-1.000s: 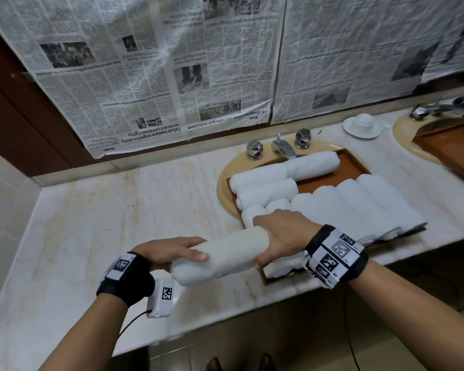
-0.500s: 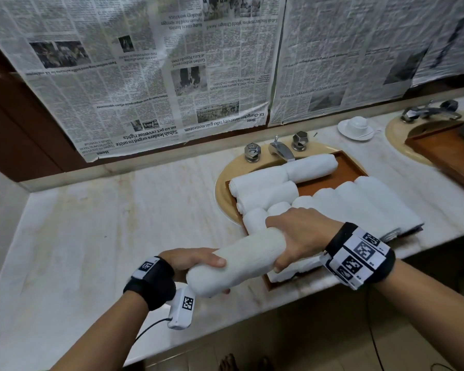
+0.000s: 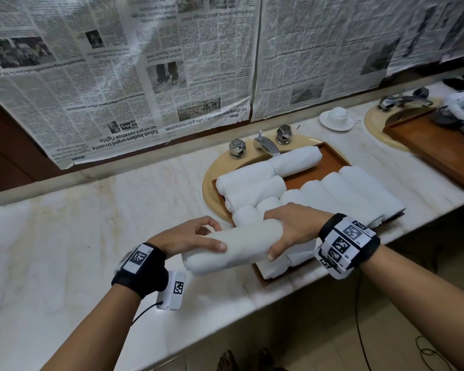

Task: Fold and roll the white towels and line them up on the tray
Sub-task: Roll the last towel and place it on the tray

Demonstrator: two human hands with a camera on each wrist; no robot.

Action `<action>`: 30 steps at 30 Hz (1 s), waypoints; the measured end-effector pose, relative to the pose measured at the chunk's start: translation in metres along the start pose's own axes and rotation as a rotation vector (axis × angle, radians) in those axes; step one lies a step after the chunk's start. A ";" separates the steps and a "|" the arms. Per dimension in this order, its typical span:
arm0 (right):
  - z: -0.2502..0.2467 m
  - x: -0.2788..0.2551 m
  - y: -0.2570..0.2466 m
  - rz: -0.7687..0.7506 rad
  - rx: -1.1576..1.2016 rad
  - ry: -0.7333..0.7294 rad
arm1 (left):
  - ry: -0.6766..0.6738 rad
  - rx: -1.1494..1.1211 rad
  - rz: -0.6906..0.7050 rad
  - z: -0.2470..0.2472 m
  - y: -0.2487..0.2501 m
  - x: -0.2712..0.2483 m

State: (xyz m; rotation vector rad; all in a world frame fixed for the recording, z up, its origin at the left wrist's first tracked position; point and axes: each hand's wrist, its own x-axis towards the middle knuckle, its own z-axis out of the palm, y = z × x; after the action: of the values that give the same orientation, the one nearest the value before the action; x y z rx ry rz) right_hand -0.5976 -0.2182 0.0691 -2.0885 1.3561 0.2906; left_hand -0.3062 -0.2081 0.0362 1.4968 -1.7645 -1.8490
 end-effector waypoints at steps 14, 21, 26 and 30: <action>-0.058 0.002 0.117 -0.038 0.108 0.069 | 0.229 0.263 0.155 0.033 0.073 0.081; -0.104 0.007 0.196 -0.062 0.128 0.001 | 0.301 0.244 0.130 0.057 0.106 0.129; -0.120 0.023 0.244 -0.092 0.299 0.076 | 0.413 0.283 0.113 0.071 0.123 0.160; -0.147 0.043 0.288 -0.066 0.366 0.141 | 0.477 0.348 0.142 0.072 0.151 0.209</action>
State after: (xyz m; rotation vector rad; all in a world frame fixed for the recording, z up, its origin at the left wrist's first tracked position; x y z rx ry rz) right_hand -0.8543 -0.4196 0.0528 -1.8666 1.3042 -0.1277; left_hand -0.5315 -0.3515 0.0374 1.6945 -1.9388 -1.0364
